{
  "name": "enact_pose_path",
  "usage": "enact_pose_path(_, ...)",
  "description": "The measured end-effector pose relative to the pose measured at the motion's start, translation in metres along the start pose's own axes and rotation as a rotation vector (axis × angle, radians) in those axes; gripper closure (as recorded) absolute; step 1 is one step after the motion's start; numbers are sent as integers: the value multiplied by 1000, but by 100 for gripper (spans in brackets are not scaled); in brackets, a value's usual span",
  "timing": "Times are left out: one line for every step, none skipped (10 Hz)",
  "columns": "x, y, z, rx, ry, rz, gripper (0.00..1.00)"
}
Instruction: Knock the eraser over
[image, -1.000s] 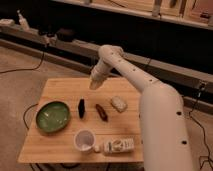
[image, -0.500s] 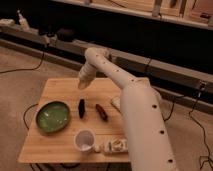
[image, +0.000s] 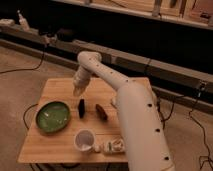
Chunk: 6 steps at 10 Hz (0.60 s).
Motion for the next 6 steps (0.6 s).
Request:
enact_pose_path(-43,1,-7,-11,-113,-38,92)
enact_pose_path(-78,10,-22,-41,-188,-49,92)
enact_pose_path(-114,25,-40,-85,-254,-37,92)
enact_pose_path(-148,43,-59,-139,-310,-2,92)
enact_pose_path(-168,49,-63,-169,-354,2,92)
enact_pose_path(-178,49,-58,-182,-385,-8,92)
